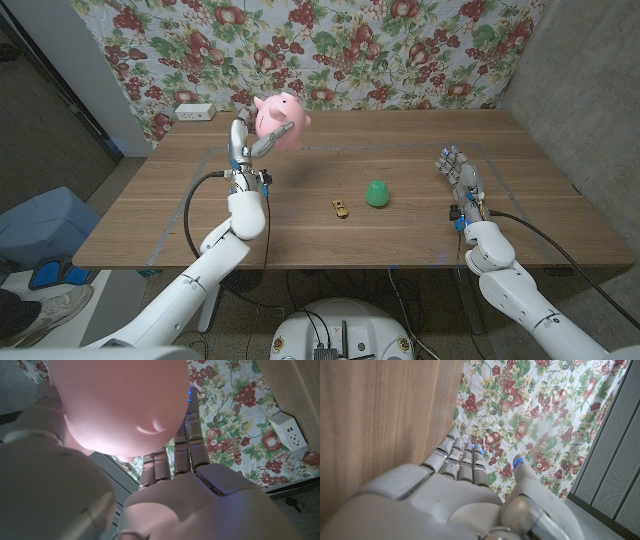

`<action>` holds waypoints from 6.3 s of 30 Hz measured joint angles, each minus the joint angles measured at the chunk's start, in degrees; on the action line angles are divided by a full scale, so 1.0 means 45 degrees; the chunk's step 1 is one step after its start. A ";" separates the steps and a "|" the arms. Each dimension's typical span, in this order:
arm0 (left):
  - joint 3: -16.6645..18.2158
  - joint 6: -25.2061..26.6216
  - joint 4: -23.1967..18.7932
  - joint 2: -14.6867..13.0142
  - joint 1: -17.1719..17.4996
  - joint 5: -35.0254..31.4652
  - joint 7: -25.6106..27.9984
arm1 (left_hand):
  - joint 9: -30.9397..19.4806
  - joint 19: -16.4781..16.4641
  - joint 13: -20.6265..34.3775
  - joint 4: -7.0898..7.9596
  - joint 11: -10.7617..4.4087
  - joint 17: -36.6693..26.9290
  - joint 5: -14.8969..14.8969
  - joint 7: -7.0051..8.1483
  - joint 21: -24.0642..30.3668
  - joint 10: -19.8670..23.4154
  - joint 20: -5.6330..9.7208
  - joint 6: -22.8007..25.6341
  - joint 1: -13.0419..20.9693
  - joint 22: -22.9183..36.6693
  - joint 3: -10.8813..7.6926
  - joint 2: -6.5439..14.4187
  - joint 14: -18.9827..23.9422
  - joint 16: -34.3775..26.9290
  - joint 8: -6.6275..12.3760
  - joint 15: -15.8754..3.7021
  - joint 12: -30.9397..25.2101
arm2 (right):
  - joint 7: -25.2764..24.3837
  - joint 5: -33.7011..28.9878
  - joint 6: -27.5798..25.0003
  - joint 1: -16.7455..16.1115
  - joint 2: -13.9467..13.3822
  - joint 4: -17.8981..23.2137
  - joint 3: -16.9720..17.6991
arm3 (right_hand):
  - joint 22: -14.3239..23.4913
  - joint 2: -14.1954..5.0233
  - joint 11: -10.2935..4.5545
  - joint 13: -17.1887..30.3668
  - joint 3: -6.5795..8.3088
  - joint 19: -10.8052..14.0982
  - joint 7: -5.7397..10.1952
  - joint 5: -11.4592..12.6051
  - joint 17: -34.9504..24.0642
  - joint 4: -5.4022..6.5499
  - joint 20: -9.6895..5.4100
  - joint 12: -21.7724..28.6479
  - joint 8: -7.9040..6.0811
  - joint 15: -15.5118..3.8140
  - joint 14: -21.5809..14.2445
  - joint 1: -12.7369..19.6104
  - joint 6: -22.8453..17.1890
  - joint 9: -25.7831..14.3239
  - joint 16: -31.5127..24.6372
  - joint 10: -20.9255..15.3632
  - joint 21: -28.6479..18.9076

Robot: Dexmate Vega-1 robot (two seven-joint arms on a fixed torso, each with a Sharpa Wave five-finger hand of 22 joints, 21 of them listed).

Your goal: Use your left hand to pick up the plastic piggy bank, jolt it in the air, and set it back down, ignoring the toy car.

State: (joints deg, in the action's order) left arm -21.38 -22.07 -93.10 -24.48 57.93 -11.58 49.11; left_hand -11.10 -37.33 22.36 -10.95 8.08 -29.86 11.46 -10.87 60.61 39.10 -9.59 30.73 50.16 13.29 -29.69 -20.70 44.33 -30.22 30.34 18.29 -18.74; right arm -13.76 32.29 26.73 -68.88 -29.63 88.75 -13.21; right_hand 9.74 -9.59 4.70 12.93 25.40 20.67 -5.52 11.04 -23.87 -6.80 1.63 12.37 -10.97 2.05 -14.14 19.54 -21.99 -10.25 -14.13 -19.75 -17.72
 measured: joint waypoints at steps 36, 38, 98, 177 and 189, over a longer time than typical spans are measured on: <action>0.0370 0.1043 -0.0492 0.0481 0.0425 -0.0511 -0.0526 | 0.0000 0.0001 0.0154 0.0000 -0.0119 -0.0555 0.0000 -0.0024 0.0512 0.0208 0.0001 0.0113 0.0000 -0.0282 0.0000 0.0000 0.0042 0.0125 0.0002 -0.0041 0.0244 | 0.0081 0.0085 0.0278 -0.0373 -0.0071 0.0117 0.0204 | 0.0000 0.0000 0.0000 -0.0001 -0.0001 0.0091 0.0000 0.0000 0.0050 0.0001 0.0092 0.0000 0.0000 0.0000 0.0001 0.0000 0.0000 0.0000 0.0000 0.0000 0.0191; 0.0370 0.1783 -0.0492 0.0481 0.0425 -0.0268 -0.0976 | 0.0000 0.0001 0.0154 0.0000 -0.0119 -0.0557 0.0000 -0.0024 0.0513 0.0207 0.0001 0.0113 0.0000 -0.0285 0.0000 0.0000 0.0042 0.0126 0.0002 -0.0041 0.0271 | 0.0081 0.0085 0.0278 -0.0366 -0.0071 0.0117 0.0204 | 0.0000 0.0000 0.0000 -0.0002 -0.0001 0.0091 0.0000 0.0000 0.0051 0.0001 0.0092 0.0000 0.0000 0.0000 0.0000 0.0000 0.0000 0.0000 0.0000 0.0000 0.0191; -0.0097 0.1993 -0.1016 -0.0518 0.0177 0.0563 -0.0583 | 0.0000 0.0041 0.0370 0.0000 -0.0091 -0.0846 0.0000 -0.0047 0.0664 0.0318 0.0040 0.0138 0.0000 -0.0556 0.0000 0.0000 0.0045 0.0355 0.0002 -0.0044 0.0638 | -0.0204 -0.0234 0.0067 -0.0266 -0.0032 0.0326 0.0117 | -0.0001 0.0000 0.0047 -0.0004 0.0110 0.0182 0.0072 0.0000 0.0113 -0.0001 0.0093 0.0000 0.0000 0.0000 0.0001 0.0000 -0.0072 0.0000 0.0000 -0.0047 0.0459; -0.0167 0.5177 -0.2148 -0.1465 -0.0224 0.1897 -0.2948 | -0.0001 0.0041 0.0617 0.0000 -0.0208 -0.0890 0.0000 -0.0046 0.0812 0.0571 0.0041 0.0140 -0.0101 -0.0617 0.0000 0.0101 0.0180 0.0626 0.0003 -0.0179 0.1113 | -0.0437 -0.0429 -0.0222 0.0394 0.0203 -0.0024 -0.0241 | -0.0001 0.0000 0.0046 -0.0004 0.0105 0.0362 0.0069 0.0000 0.0231 0.0003 0.0094 0.0000 0.0000 0.0000 0.0001 0.0000 -0.0070 0.0000 0.0000 -0.0046 0.0841; -0.0211 0.2710 -0.0678 -0.0826 -0.0437 0.1304 -0.1539 | 0.0000 0.0041 0.0634 0.0000 -0.0227 -0.0937 0.0000 -0.0044 0.1037 0.0590 0.0041 0.0276 -0.0100 -0.0680 0.0000 0.0100 0.0229 0.0630 0.0013 -0.0228 0.1123 | -0.0437 -0.0400 -0.0363 0.0603 0.0250 -0.0200 -0.0318 | -0.0001 0.0000 0.0046 -0.0004 0.0105 0.0362 0.0069 0.0000 0.0229 0.0003 0.0093 0.0000 0.0000 0.0000 0.0001 0.0000 -0.0069 0.0000 0.0000 -0.0046 0.0841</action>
State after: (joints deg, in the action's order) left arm -22.33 -9.87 -96.15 -28.19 55.96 -5.71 42.19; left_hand -11.10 -37.15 25.21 -10.95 7.06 -34.08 11.47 -11.06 65.27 41.76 -9.40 31.97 49.71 10.23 -29.69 -20.25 45.36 -27.38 30.39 17.27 -13.69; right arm -15.72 30.49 25.09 -66.17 -28.50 87.85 -14.64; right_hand 9.73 -9.58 4.91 12.91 25.87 22.30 -5.21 11.04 -22.84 -6.79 2.05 12.37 -10.97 2.05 -14.13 19.54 -22.30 -10.25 -14.13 -19.95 -13.93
